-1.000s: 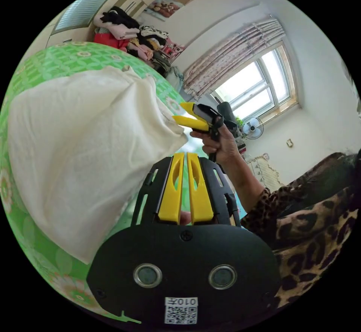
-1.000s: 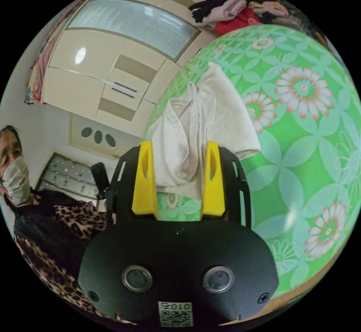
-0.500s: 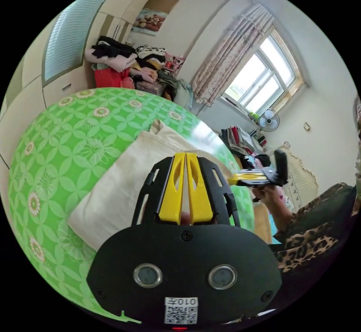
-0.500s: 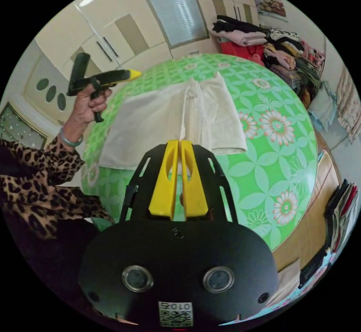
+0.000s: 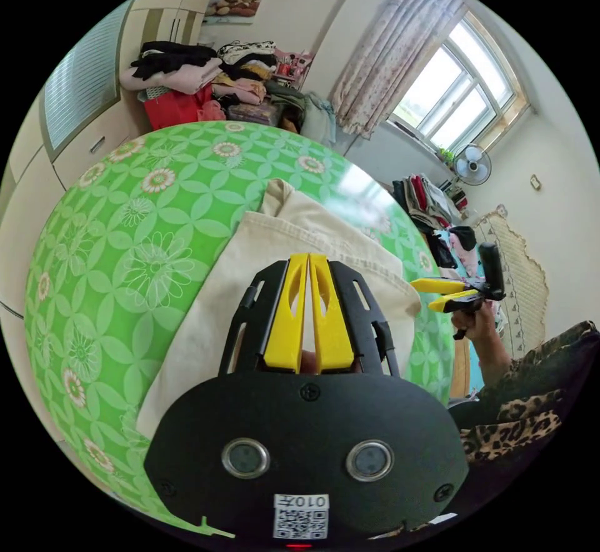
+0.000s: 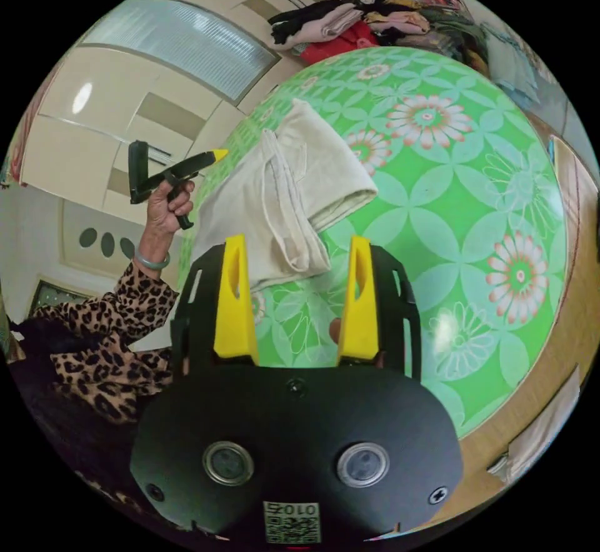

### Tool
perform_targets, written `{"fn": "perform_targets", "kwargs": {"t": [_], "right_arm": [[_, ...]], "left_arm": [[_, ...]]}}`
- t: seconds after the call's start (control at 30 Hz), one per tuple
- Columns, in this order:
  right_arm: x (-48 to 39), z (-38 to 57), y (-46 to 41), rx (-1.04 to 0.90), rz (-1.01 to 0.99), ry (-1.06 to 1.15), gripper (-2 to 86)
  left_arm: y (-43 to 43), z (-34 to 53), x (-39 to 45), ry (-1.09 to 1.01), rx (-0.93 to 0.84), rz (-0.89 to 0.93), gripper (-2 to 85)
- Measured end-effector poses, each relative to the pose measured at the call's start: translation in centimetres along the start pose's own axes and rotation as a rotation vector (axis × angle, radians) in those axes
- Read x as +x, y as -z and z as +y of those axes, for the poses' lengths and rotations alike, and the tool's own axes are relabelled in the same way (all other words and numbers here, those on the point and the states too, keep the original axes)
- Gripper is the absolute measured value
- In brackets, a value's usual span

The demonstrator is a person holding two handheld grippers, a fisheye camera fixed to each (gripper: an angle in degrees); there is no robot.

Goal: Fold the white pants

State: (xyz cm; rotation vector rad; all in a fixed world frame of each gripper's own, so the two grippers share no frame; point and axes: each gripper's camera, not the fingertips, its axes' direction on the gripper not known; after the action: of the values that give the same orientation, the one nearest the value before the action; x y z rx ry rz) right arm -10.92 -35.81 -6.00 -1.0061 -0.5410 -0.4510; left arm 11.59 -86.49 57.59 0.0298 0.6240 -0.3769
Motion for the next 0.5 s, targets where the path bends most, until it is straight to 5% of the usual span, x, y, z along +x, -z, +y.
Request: {"fn": "perform_targets", "kwargs": {"t": [0.17,0.3,0.5], "right_arm": [[-3.8,-1.4,-4.6,-0.105,0.135,0.122,11.8],[-10.4,-1.3,-3.3,0.003,0.086,0.248,7.4],[-18.7,-2.7,-4.3,0.006,0.172,0.428,6.9]], "left_arm": [[0.5,-2.3,-0.9,-0.038,-0.042,-0.047,0.0],[3.4,-3.1,-2.7,-0.034,0.023,-0.002,0.3],[8.1,-4.5,-2.8,-0.145,0.11,0.245,3.7]]}}
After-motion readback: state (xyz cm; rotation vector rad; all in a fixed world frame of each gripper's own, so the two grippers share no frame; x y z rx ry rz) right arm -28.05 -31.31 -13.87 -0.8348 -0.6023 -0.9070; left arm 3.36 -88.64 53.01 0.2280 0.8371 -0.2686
